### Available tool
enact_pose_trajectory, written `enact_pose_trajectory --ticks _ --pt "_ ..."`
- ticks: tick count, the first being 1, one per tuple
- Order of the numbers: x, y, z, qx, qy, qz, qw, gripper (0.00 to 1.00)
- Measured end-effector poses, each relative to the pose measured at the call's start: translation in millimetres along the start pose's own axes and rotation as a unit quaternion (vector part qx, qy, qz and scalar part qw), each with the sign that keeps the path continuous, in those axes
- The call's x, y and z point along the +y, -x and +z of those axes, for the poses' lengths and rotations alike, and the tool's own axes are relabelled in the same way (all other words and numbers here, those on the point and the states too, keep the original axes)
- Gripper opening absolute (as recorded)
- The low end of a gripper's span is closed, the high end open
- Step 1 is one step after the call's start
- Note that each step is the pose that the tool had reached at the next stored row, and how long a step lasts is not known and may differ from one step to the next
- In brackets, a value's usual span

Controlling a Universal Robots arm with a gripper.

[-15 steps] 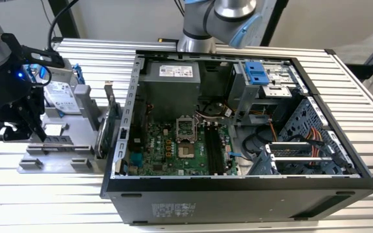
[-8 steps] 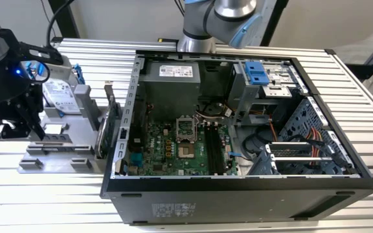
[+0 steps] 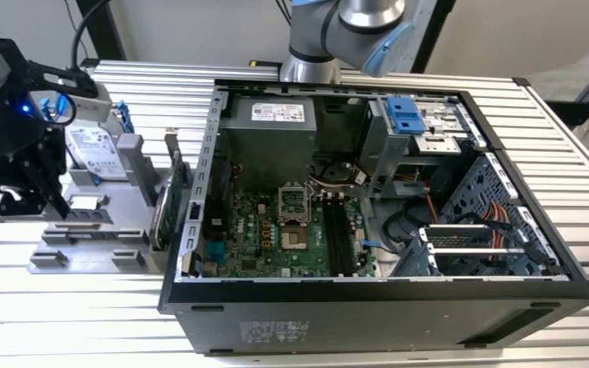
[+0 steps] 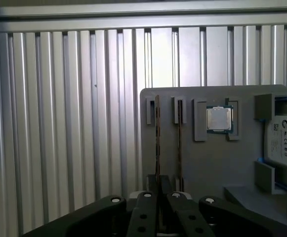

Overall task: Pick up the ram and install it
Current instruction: 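Pick up the ram and move it above insertion slot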

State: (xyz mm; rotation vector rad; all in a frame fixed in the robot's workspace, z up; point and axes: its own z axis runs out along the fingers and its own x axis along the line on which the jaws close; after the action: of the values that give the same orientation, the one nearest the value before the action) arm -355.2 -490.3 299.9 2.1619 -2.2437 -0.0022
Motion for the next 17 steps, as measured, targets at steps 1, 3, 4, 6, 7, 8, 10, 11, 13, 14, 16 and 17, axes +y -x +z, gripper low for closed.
enact_pose_trajectory --ticks 1,3,4,6,7,8,10,11,13,14,16,17 --pt "0.0 0.0 -0.7 0.0000 0.0000 0.000 1.0000 0.00" --pt "0.0 0.0 -1.9 0.0000 0.0000 0.000 1.0000 0.00" --pt "0.0 0.0 -2.5 0.0000 0.0000 0.000 1.0000 0.00" --pt "0.1 -0.1 -3.8 0.0000 0.0000 0.000 1.0000 0.00" --pt "0.1 -0.1 -4.5 0.0000 0.0000 0.000 1.0000 0.00" --pt "0.1 -0.1 -5.1 0.0000 0.0000 0.000 1.0000 0.00" --pt "0.1 -0.1 -6.3 0.0000 0.0000 0.000 1.0000 0.00" --pt "0.1 -0.1 -6.9 0.0000 0.0000 0.000 1.0000 0.00" --pt "0.2 -0.1 -8.0 0.0000 0.0000 0.000 1.0000 0.00" --pt "0.2 -0.2 -9.2 0.0000 0.0000 0.000 1.0000 0.00" --pt "0.2 -0.2 -10.5 0.0000 0.0000 0.000 1.0000 0.00" --pt "0.2 -0.2 -11.6 0.0000 0.0000 0.000 1.0000 0.00"
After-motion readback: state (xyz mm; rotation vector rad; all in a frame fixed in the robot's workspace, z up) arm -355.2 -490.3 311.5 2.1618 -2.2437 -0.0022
